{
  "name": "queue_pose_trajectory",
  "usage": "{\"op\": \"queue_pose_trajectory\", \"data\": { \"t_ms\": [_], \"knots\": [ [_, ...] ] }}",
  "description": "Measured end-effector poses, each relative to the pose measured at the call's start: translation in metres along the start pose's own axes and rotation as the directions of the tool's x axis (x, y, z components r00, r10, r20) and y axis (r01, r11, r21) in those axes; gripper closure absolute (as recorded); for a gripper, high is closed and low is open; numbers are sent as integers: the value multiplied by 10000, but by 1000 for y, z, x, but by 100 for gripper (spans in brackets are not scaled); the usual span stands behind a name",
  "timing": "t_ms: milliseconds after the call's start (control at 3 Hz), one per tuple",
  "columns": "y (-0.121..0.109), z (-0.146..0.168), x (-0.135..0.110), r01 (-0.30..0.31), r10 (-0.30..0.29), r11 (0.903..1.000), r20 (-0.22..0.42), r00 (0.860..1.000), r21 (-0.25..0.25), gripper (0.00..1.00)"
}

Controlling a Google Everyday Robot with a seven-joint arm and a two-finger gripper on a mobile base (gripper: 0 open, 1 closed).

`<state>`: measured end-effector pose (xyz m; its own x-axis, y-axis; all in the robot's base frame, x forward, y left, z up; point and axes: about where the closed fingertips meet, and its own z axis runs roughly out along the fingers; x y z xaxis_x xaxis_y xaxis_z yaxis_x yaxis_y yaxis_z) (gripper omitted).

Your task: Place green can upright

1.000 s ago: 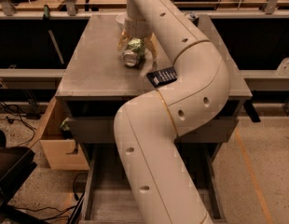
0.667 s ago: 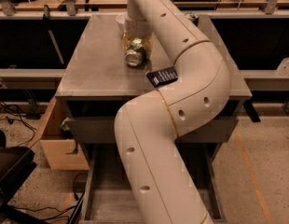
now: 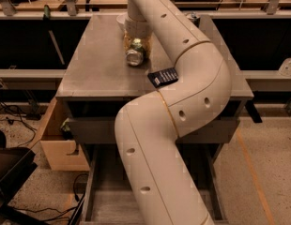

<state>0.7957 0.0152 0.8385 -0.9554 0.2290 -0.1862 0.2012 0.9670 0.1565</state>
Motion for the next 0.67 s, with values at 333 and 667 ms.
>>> {"op": "queue_pose_trajectory", "data": {
  "t_ms": [333, 667],
  "knots": [
    [0, 0, 0, 0, 0, 10000, 0, 10000, 0, 100],
    [5, -31, -17, 221, -185, 9991, 961, 9952, -364, 100]
  ]
}}
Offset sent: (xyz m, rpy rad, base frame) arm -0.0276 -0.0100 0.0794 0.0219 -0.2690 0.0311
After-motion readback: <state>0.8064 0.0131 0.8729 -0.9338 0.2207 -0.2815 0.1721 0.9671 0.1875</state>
